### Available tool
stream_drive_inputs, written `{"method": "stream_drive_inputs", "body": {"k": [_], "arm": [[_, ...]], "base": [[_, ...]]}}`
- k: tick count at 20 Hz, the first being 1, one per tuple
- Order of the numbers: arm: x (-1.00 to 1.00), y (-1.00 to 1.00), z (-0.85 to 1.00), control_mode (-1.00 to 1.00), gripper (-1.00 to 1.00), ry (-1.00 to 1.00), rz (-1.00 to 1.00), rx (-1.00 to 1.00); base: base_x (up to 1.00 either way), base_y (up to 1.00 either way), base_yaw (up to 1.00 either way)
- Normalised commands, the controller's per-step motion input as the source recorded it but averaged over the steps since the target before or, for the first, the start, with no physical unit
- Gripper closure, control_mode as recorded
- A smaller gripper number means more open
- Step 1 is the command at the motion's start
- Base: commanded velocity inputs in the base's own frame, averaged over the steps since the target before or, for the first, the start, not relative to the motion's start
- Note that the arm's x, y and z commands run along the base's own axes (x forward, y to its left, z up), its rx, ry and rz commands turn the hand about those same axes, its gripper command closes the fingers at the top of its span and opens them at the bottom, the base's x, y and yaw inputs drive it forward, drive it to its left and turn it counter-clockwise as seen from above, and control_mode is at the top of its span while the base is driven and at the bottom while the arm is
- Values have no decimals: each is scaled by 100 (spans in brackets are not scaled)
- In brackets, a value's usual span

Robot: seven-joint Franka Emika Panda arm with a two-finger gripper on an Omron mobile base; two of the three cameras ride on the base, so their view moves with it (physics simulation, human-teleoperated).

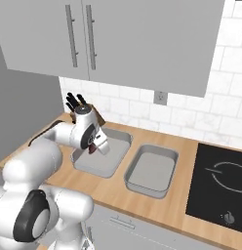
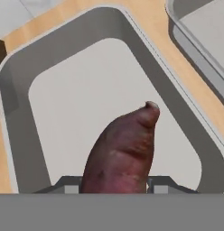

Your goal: Place one potato and one chicken drumstick in each tupperware on the nearby counter, to pack two identical lunches.

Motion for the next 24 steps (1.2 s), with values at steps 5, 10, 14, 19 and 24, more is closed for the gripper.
{"method": "stream_drive_inputs", "body": {"k": [5,10,14,19,24], "arm": [[32,1,-33,-100,100,4,0,0],[32,12,-36,-100,100,8,0,0],[25,29,-28,-100,100,0,0,0],[13,9,-29,-100,100,0,0,0],[14,0,-41,-100,100,0,0,0]], "base": [[0,0,0],[0,0,0],[0,0,0],[0,0,0],[0,0,0]]}}
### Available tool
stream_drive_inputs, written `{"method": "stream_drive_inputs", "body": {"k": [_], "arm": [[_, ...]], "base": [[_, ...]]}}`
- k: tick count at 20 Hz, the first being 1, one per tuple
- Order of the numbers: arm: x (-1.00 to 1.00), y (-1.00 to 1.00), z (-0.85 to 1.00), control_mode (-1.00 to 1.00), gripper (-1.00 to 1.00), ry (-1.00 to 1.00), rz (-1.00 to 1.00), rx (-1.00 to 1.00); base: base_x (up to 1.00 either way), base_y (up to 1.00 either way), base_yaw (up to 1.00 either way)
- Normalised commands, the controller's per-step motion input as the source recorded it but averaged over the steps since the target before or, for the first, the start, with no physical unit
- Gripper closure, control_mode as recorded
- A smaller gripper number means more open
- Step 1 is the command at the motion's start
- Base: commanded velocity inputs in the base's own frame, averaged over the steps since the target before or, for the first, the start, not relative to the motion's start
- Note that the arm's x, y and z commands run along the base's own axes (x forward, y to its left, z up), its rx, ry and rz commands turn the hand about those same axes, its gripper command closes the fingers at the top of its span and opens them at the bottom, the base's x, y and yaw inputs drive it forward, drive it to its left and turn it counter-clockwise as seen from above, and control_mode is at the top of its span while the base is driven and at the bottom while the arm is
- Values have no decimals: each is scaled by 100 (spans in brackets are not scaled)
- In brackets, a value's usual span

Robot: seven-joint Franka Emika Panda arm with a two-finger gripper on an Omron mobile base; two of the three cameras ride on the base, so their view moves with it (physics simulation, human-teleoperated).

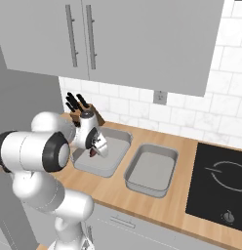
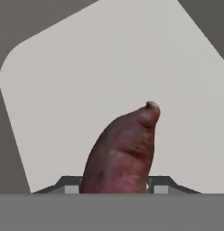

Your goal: Place one potato and one chicken drumstick in each tupperware on the nearby counter, to pack two identical lunches.

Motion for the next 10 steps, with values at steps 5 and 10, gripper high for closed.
{"method": "stream_drive_inputs", "body": {"k": [5,10], "arm": [[26,0,-37,-100,100,0,0,1],[22,1,-19,-100,-100,0,0,1]], "base": [[0,0,0],[0,0,0]]}}
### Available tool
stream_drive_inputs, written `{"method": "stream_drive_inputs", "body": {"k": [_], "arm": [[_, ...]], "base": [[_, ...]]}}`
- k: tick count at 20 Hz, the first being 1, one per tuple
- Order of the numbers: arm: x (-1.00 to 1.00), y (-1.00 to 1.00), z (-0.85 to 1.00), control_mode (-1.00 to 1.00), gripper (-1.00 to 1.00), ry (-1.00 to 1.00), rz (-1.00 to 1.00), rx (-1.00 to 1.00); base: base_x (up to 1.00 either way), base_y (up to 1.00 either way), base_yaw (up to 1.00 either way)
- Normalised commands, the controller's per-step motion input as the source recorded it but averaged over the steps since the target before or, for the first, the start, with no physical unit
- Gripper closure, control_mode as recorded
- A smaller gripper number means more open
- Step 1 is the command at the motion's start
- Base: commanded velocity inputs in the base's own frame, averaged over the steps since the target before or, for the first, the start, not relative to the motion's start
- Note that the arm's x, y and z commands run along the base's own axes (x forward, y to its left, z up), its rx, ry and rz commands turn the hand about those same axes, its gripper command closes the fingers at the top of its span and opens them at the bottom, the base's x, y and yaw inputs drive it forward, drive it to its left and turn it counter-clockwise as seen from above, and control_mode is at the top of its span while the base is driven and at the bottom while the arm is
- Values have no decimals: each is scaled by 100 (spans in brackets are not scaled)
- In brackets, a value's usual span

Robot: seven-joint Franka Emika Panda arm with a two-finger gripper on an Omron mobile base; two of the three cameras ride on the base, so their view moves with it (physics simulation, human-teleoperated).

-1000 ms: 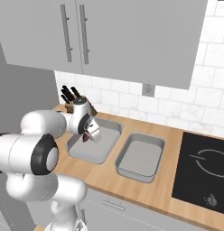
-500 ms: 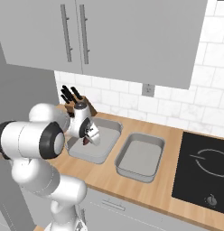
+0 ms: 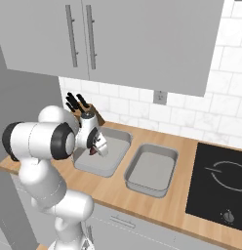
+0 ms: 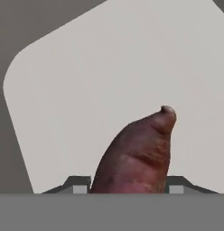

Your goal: Place one potato and one chicken drumstick in each tupperware on the nearby counter, to pack two identical lunches.

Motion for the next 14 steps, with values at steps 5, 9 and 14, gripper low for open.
{"method": "stream_drive_inputs", "body": {"k": [5,9,14], "arm": [[0,0,9,-100,-100,0,0,0],[-10,-9,23,-100,-100,0,0,0],[-62,-26,48,-100,-100,0,0,0]], "base": [[0,0,0],[0,0,0],[0,0,0]]}}
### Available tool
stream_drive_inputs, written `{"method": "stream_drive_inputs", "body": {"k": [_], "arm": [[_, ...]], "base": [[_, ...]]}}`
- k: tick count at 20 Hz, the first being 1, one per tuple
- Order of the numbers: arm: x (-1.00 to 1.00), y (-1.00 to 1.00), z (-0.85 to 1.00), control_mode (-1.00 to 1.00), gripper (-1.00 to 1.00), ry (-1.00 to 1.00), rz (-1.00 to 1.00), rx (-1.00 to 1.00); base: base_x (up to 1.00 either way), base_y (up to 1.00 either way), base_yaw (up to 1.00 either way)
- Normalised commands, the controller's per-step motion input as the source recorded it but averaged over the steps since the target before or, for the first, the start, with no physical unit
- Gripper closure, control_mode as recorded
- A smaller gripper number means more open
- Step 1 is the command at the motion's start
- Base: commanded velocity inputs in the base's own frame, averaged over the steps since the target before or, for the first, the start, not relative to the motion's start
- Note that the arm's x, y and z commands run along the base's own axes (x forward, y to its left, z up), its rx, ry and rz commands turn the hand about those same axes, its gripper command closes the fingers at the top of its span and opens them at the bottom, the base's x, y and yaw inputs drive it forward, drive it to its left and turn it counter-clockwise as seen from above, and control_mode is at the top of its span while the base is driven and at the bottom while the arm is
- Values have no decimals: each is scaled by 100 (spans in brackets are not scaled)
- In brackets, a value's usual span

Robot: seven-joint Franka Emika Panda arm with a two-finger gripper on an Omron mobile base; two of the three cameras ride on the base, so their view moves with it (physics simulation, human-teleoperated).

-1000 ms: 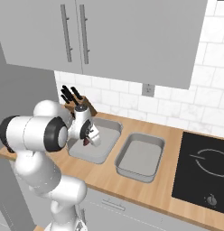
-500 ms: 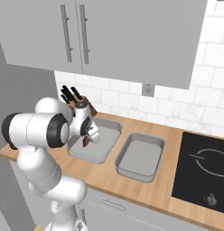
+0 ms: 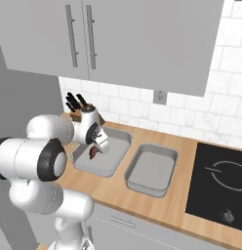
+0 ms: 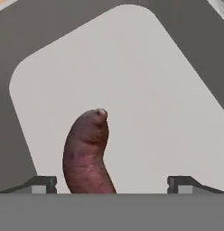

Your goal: Place one potato and one chicken drumstick in each tupperware on the nearby counter, to pack two identical lunches.

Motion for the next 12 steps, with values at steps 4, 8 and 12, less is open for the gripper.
{"method": "stream_drive_inputs", "body": {"k": [4,8,12], "arm": [[-96,-43,70,-100,-100,-1,2,0],[-100,-24,76,-100,-100,0,18,-5],[-100,-2,86,-100,-100,-6,29,-4]], "base": [[0,0,0],[0,0,0],[0,0,0]]}}
